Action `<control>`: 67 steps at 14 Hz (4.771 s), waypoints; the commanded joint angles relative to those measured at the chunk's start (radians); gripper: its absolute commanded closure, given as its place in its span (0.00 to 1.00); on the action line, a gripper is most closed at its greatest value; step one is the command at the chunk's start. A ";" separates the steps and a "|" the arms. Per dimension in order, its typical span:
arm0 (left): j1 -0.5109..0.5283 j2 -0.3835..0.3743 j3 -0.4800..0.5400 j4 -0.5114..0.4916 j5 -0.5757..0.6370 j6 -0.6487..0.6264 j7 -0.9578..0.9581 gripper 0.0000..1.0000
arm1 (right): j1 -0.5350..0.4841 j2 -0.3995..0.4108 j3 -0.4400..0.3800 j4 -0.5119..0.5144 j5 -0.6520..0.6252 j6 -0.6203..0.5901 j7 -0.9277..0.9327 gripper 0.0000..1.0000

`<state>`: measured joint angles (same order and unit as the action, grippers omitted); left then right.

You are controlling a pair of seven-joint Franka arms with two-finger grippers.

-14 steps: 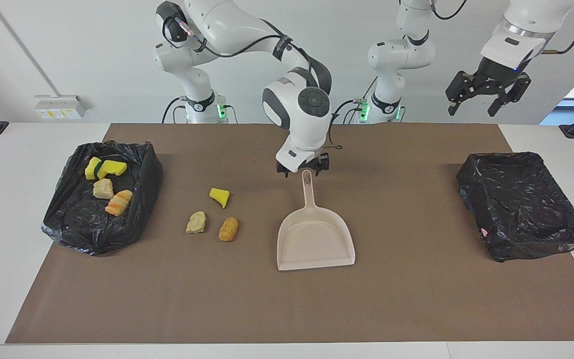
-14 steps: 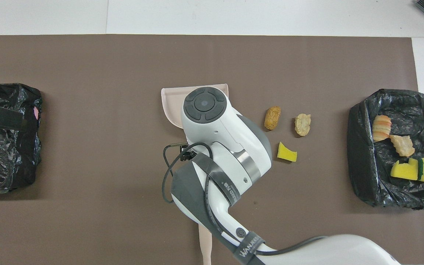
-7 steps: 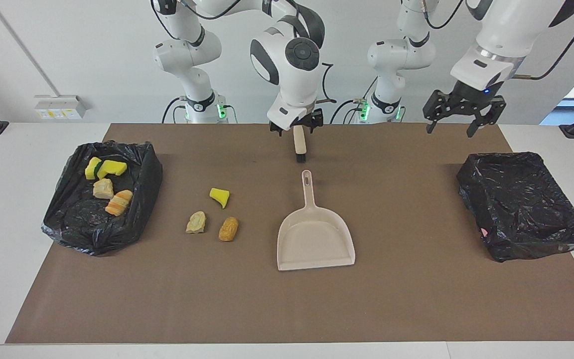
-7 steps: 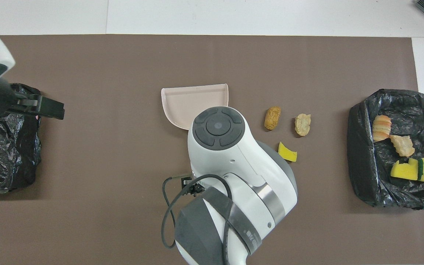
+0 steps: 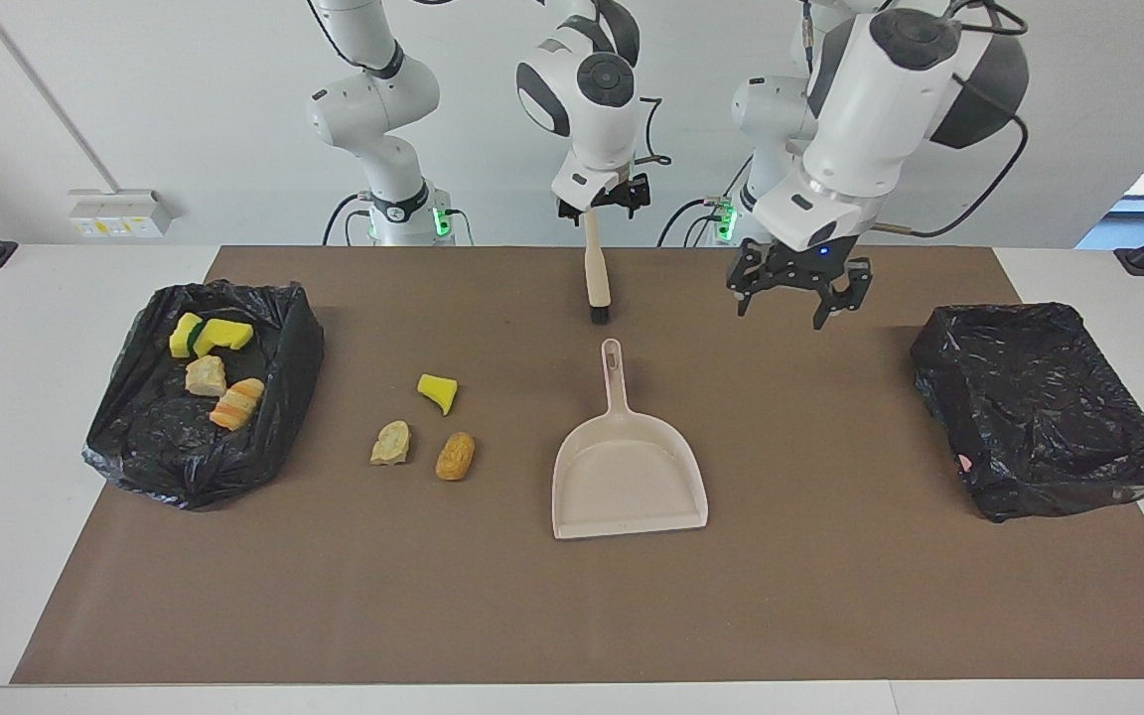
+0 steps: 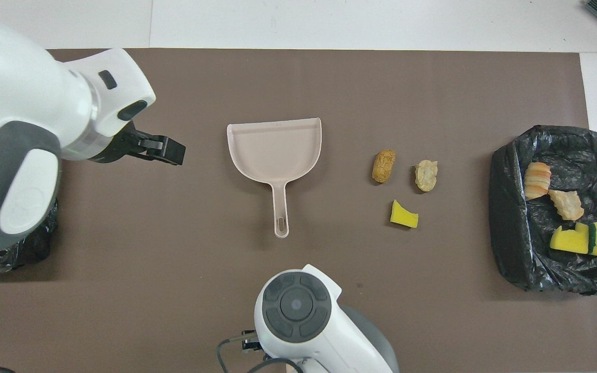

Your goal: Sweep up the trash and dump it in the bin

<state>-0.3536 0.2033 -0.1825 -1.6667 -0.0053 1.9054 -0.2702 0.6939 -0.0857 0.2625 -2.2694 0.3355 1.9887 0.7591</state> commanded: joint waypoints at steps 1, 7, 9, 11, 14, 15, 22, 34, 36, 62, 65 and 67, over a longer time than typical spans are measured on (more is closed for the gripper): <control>-0.076 0.047 0.017 -0.036 0.004 0.093 -0.092 0.00 | 0.068 -0.019 -0.005 -0.100 0.043 0.125 0.072 0.00; -0.128 0.076 0.017 -0.179 0.004 0.276 -0.198 0.00 | 0.136 -0.025 -0.005 -0.156 0.048 0.159 0.103 0.00; -0.149 0.114 0.017 -0.174 0.004 0.300 -0.240 0.00 | 0.138 -0.028 -0.005 -0.163 0.048 0.162 0.098 0.20; -0.150 0.131 0.017 -0.168 0.004 0.340 -0.251 0.00 | 0.142 -0.032 -0.005 -0.174 0.048 0.168 0.094 0.58; -0.153 0.137 0.017 -0.166 0.004 0.343 -0.251 0.09 | 0.144 -0.031 -0.005 -0.180 0.048 0.208 0.098 1.00; -0.154 0.137 0.017 -0.166 0.004 0.339 -0.251 0.14 | 0.145 -0.031 -0.005 -0.182 0.048 0.214 0.098 1.00; -0.156 0.134 0.017 -0.165 0.030 0.288 -0.239 0.95 | 0.125 -0.077 -0.019 -0.137 0.046 0.101 0.101 1.00; -0.015 -0.010 0.028 -0.186 0.165 -0.040 0.826 1.00 | -0.299 -0.293 -0.014 -0.024 -0.319 -0.462 -0.301 1.00; 0.004 -0.010 0.026 -0.199 0.162 -0.034 0.942 1.00 | -0.373 -0.214 -0.017 0.039 -0.432 -0.447 -0.432 1.00; -0.117 -0.088 0.024 -0.400 0.225 0.109 0.936 1.00 | -0.536 0.356 0.000 0.346 -0.048 -0.130 -0.607 1.00; -0.113 -0.090 0.023 -0.409 0.225 0.121 0.934 1.00 | -0.533 0.337 0.010 0.338 0.107 -0.154 -0.734 1.00; -0.113 -0.094 0.023 -0.418 0.225 0.135 0.933 1.00 | -0.547 0.327 0.018 0.341 0.202 -0.165 -0.799 1.00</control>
<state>-0.4547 0.1482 -0.1683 -2.0300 0.2002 2.0063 0.6630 0.1758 0.2617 0.2610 -1.9191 0.4510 1.8421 0.0346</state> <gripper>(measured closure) 0.674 0.736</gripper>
